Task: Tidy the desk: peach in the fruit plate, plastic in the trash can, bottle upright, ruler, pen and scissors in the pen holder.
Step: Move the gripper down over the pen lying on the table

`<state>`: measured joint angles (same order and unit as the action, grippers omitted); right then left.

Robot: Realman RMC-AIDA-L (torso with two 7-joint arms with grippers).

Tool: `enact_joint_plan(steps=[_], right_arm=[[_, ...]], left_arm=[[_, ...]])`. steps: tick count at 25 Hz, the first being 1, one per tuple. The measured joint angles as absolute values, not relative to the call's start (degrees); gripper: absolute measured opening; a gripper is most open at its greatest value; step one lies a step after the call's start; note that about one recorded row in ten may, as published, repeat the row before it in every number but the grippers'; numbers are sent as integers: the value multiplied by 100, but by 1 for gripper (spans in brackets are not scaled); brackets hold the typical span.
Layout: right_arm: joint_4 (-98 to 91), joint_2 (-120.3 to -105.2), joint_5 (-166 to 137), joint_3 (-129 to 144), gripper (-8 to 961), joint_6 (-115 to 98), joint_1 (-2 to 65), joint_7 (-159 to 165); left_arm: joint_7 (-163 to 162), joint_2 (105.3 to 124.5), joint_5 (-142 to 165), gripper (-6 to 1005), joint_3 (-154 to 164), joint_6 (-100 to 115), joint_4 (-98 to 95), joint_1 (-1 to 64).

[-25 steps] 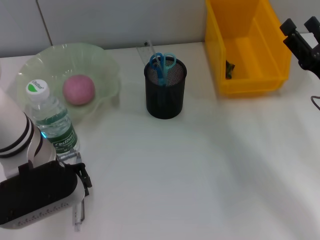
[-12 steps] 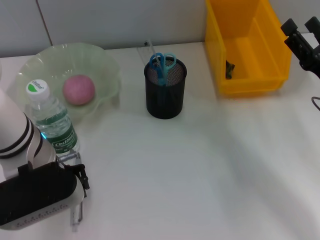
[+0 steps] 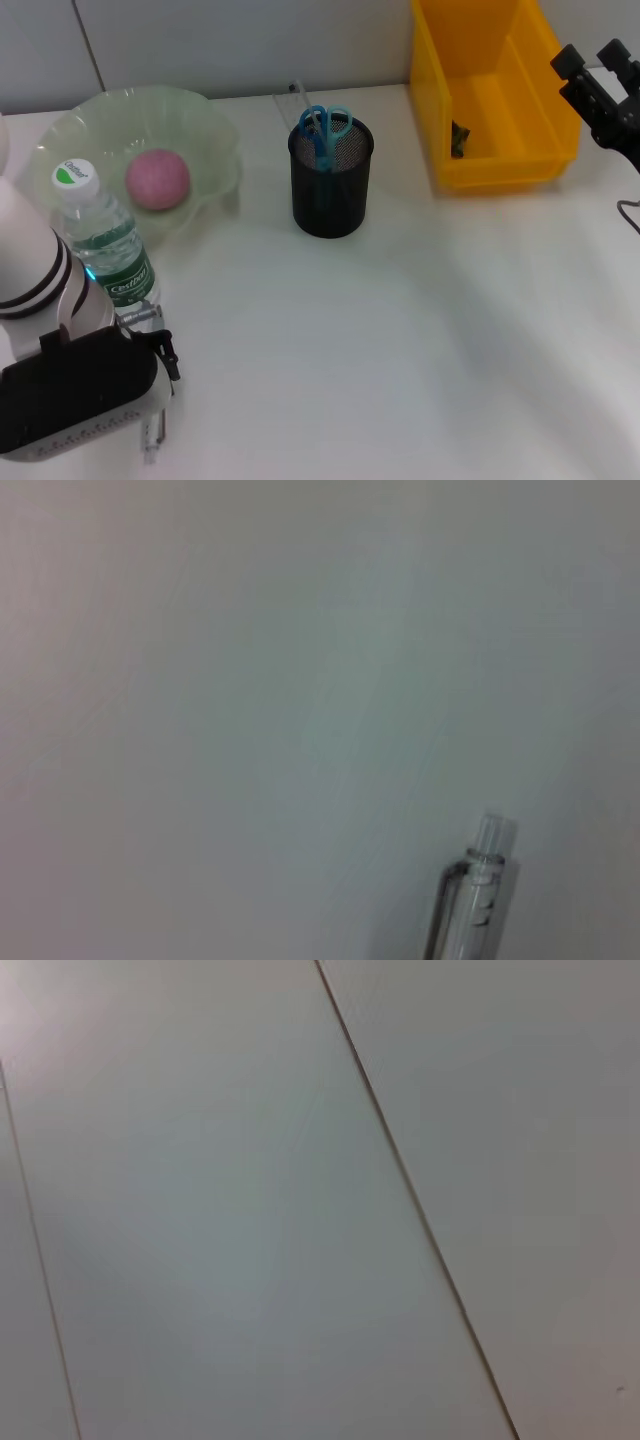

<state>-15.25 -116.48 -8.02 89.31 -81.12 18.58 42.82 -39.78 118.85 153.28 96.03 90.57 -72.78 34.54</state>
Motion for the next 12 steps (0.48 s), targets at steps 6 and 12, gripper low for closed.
enact_joint_plan(steps=[6,12], right_arm=[[-1529,-11645,-806,8921,825,-8171,1809,4296],[-1512,-11628,-809,8925,826,-8293,1733,4340]], left_arm=[[-3980,11895,15326,390,9639,9028,-7270,3481],[-3990,11901,15327,390,9679,9018,-7268,3516]])
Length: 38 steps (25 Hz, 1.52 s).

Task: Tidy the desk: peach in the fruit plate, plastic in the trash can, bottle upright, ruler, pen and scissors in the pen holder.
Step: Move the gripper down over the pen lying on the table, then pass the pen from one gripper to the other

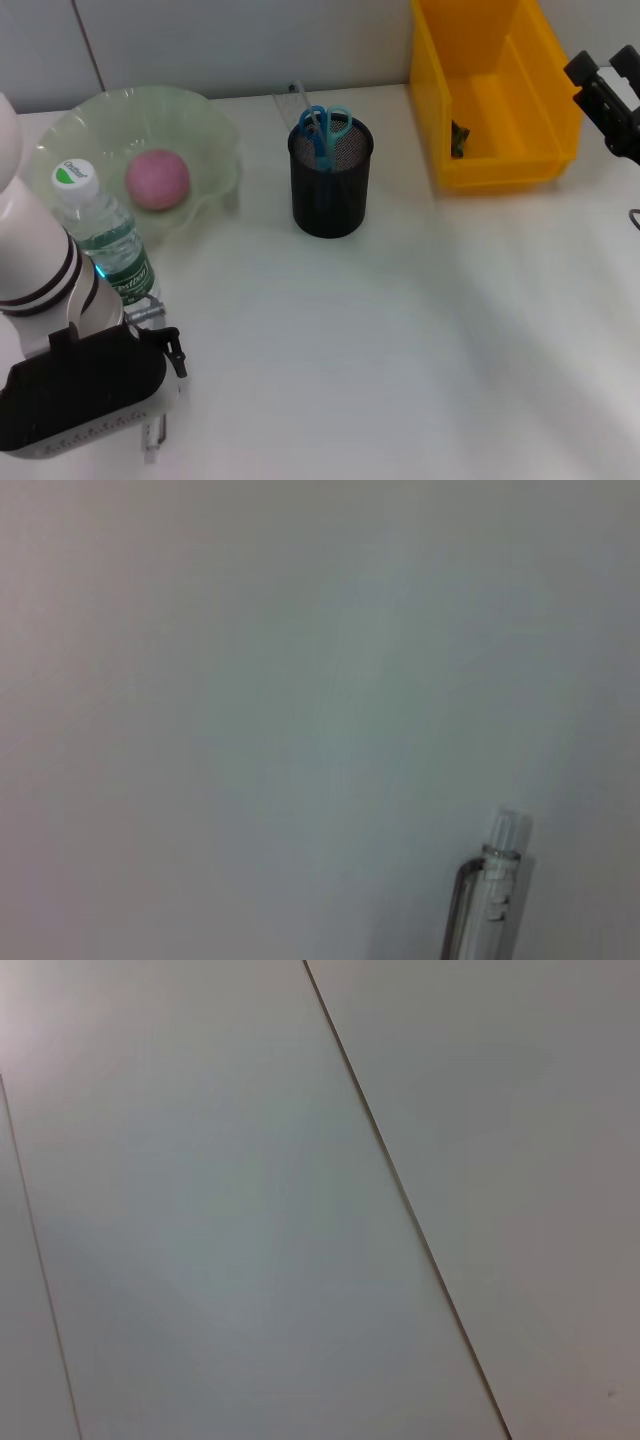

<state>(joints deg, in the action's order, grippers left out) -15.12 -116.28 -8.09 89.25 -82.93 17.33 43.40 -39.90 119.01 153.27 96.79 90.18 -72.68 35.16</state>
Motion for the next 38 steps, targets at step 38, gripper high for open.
enact_joint_plan(steps=[38], right_arm=[[-1503,-11572,-827,8945,826,-8352,1717,4481]], left_arm=[[-3965,11891,15311,154,9612,8891,-7129,3559]])
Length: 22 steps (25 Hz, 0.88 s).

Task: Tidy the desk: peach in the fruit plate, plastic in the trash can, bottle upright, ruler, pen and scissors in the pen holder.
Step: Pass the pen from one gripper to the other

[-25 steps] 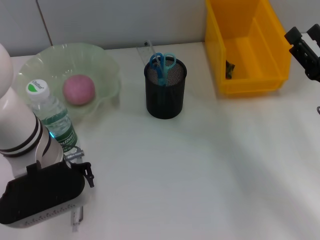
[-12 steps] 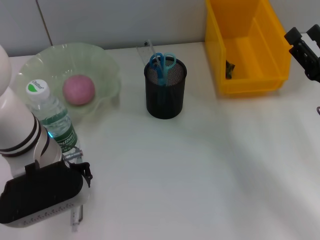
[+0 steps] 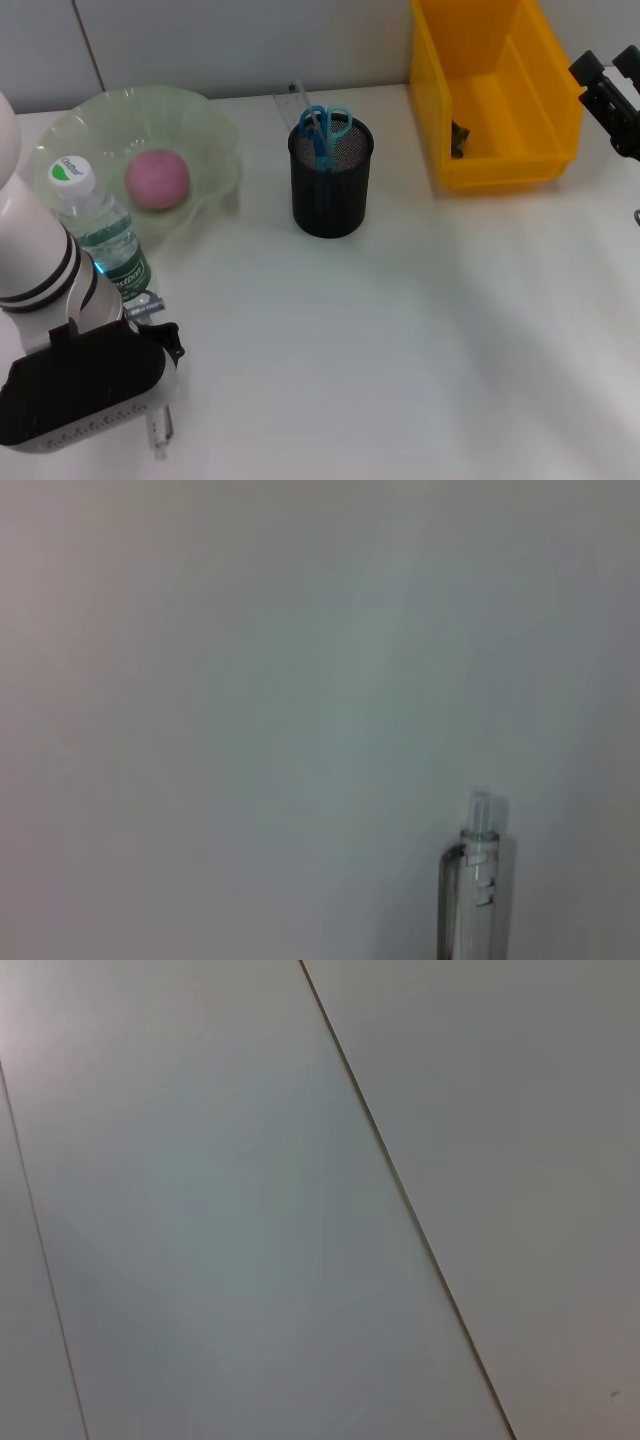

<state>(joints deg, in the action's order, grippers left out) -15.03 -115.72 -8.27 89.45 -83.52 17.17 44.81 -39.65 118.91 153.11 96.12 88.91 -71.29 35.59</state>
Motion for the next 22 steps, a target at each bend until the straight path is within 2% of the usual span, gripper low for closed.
enact_joint_plan(steps=[10,14,22], right_arm=[[-1498,-11556,-999,8920,826,-8308,1717,4517],[-1495,-11534,-1053,8918,826,-8308,1711,4541],[-1398,-11486,-1161,8976,826,-8290,1751,4546]], left_arm=[[-4264,11889,15146,149,9391,9127,-7264,3564],[-4670,11881,14546,149,8548,10307,-7446,3834],[-5682,11873,13559,149,7801,10811,-7304,4122]])
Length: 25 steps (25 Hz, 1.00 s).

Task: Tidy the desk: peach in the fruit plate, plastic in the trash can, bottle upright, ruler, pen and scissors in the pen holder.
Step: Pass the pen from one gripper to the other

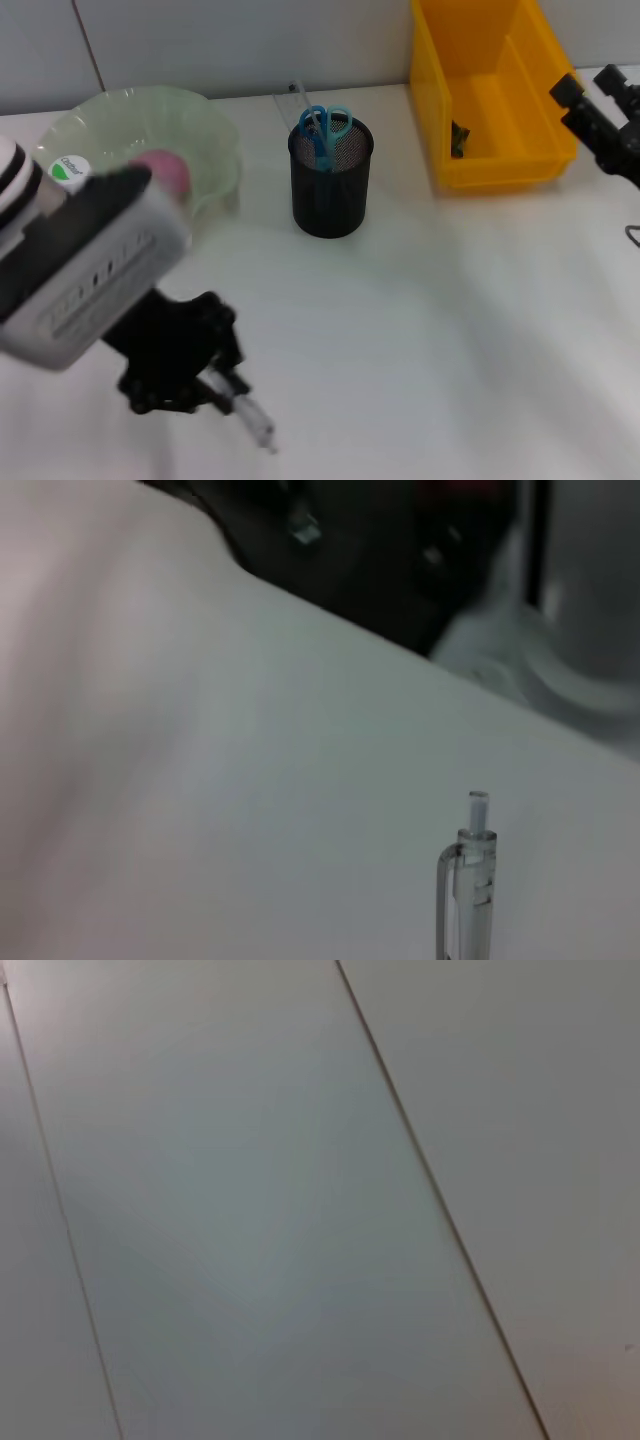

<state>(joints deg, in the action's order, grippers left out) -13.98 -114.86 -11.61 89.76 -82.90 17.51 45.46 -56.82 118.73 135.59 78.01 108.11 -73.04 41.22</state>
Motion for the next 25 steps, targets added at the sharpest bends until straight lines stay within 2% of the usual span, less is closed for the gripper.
enact_joint_plan(steps=[9,13,17,25], right_arm=[[-1336,-11466,-1491,8959,825,-8290,1745,4578],[-1296,-11328,-1766,8936,825,-8332,1760,4911],[-1299,-11271,-2031,8927,825,-8338,1779,5026],[-1333,-11160,-2442,8912,825,-8630,1848,5234]], left_arm=[[-7260,11864,12024,149,6922,10815,-6955,4203],[-8200,11861,11004,150,6273,10691,-6691,4113],[-8354,11863,10836,150,6200,10653,-6663,4080],[-9379,11886,9281,150,6176,9842,-6638,3418]])
